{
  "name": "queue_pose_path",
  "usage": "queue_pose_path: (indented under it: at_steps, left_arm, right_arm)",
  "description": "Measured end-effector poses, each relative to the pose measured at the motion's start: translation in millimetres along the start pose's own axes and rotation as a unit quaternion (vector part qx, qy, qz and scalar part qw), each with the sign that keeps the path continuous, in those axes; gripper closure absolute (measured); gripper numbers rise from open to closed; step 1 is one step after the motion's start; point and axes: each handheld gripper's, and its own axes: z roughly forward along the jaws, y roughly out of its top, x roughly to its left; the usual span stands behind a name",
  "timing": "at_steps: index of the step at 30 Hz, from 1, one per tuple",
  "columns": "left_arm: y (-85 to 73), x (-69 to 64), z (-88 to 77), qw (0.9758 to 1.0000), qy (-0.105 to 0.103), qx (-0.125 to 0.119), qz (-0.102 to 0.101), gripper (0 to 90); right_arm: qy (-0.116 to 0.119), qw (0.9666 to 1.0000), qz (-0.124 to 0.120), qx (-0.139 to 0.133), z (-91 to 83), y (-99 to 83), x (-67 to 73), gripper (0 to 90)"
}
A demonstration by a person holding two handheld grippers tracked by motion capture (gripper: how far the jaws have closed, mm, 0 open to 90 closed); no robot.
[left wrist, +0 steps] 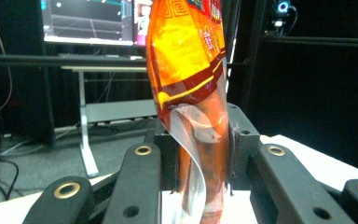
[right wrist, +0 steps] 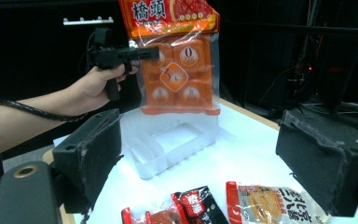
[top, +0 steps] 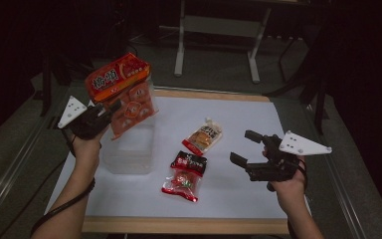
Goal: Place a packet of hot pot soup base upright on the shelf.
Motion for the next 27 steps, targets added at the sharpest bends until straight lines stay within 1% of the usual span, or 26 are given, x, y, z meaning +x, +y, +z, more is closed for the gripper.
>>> queue_pose_path:
  at_steps: [5,7,8,10,14,17,18,19,20,21,22,24,26,27]
  left_arm:
    - [-12.2,5.0,2.5,0.9998,0.017,0.014,0.001,71.5]
    - [-16.6,7.3,2.4,0.9996,0.020,0.020,-0.004,71.6]
    - [-19.3,7.8,2.5,0.9995,0.021,0.019,-0.010,71.6]
    - [-22.9,7.8,2.9,0.9994,0.023,0.025,-0.010,71.6]
    - [-29.1,7.3,5.9,0.9992,0.021,0.033,-0.007,71.6]
    - [-33.2,7.8,8.3,0.9989,0.028,0.037,-0.003,71.5]
    - [-33.2,8.3,9.3,0.9986,0.031,0.043,-0.004,71.6]
    - [-33.1,8.4,10.0,0.9986,0.032,0.042,-0.005,71.6]
    - [-33.1,9.4,10.3,0.9986,0.030,0.044,-0.001,71.6]
    - [-33.1,10.2,11.1,0.9985,0.028,0.046,-0.002,71.6]
    - [-33.1,11.1,12.8,0.9983,0.020,0.055,-0.002,71.6]
    - [-34.4,11.1,15.5,0.9973,0.008,0.072,0.007,71.5]
    - [-37.1,9.7,17.6,0.9958,0.010,0.090,0.016,71.5]
    - [-38.4,10.5,17.9,0.9958,0.011,0.090,0.011,71.5]
  right_arm:
    - [0.003,1.0000,-0.001,0.005,1.1,-1.7,-0.3,14.1]
    - [0.005,1.0000,-0.001,0.005,1.0,-2.0,-0.7,14.1]
    - [0.006,1.0000,0.000,0.005,0.9,-2.1,-0.8,14.1]
    - [0.005,1.0000,-0.001,0.006,0.8,-2.3,-1.2,14.1]
    - [0.006,1.0000,0.001,0.008,1.5,-3.0,-2.0,14.1]
    - [0.010,0.9999,0.003,0.008,2.3,-4.0,-1.9,14.1]
    - [0.011,0.9999,0.003,0.009,2.4,-4.2,-1.8,14.1]
    - [0.012,0.9999,0.002,0.010,2.6,-4.6,-1.7,14.1]
    - [0.013,0.9999,0.002,0.011,2.6,-5.0,-1.9,14.1]
    - [0.013,0.9998,0.002,0.012,2.6,-5.4,-2.2,14.1]
    - [0.012,0.9998,0.003,0.013,2.3,-5.6,-2.6,14.1]
    - [0.013,0.9998,0.006,0.012,1.8,-6.1,-3.5,14.1]
    - [0.014,0.9998,0.009,0.012,1.1,-6.5,-4.2,14.4]
    - [0.016,0.9998,0.010,0.011,0.4,-7.1,-5.0,14.4]
